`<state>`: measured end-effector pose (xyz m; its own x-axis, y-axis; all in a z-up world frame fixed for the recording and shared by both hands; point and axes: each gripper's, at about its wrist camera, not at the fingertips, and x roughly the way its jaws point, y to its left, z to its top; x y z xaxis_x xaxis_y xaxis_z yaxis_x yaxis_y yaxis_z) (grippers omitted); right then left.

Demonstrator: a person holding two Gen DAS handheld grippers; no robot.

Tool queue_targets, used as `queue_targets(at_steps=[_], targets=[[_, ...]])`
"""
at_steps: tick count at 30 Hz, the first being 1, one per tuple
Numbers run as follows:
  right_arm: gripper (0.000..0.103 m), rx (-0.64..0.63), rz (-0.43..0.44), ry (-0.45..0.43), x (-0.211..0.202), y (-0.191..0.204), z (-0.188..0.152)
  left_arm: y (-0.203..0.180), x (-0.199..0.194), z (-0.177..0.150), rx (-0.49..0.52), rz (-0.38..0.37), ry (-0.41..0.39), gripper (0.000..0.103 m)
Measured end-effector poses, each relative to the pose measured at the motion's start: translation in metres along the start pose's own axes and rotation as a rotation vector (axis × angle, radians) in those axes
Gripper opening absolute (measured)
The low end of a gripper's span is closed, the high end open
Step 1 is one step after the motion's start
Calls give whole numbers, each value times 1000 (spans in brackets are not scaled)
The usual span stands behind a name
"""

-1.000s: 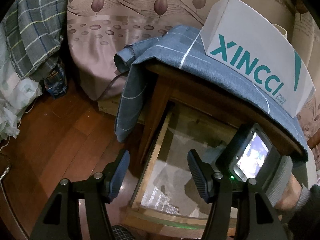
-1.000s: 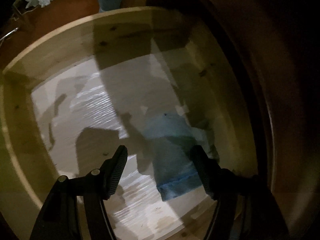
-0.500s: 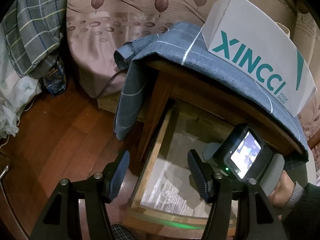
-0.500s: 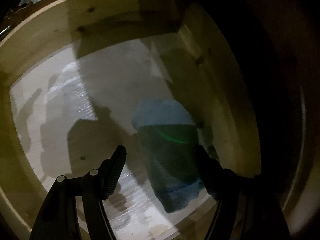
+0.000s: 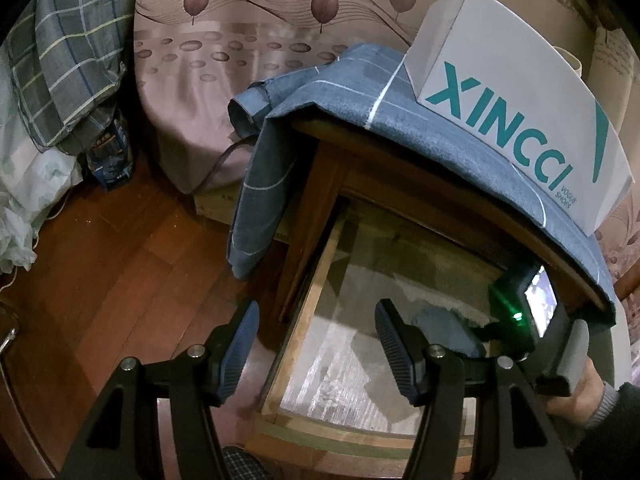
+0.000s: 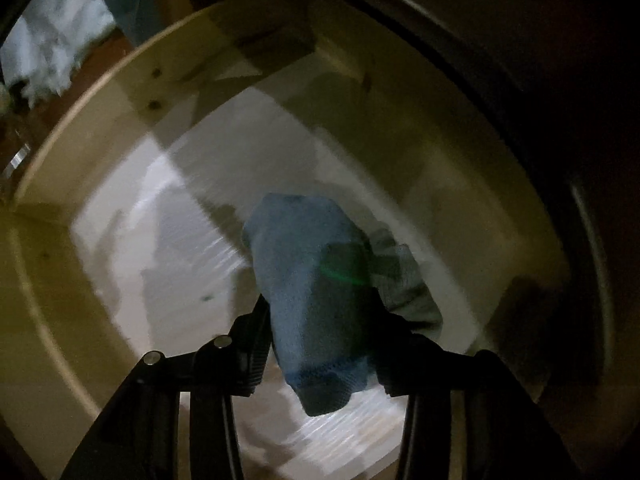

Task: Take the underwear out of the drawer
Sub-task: 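Lift the light blue underwear out of the drawer with the right gripper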

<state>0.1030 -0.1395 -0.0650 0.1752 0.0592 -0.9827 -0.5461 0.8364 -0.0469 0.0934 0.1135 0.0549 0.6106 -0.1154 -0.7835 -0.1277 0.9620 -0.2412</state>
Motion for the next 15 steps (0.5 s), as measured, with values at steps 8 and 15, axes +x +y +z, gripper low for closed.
queue_targets(at_steps=[8, 15], targets=[[47, -8, -26, 9, 11, -11, -10, -1, 0, 0, 5, 3, 0, 62], [50, -82, -84, 41, 27, -5, 4, -3, 2, 1, 6, 1, 9, 62]])
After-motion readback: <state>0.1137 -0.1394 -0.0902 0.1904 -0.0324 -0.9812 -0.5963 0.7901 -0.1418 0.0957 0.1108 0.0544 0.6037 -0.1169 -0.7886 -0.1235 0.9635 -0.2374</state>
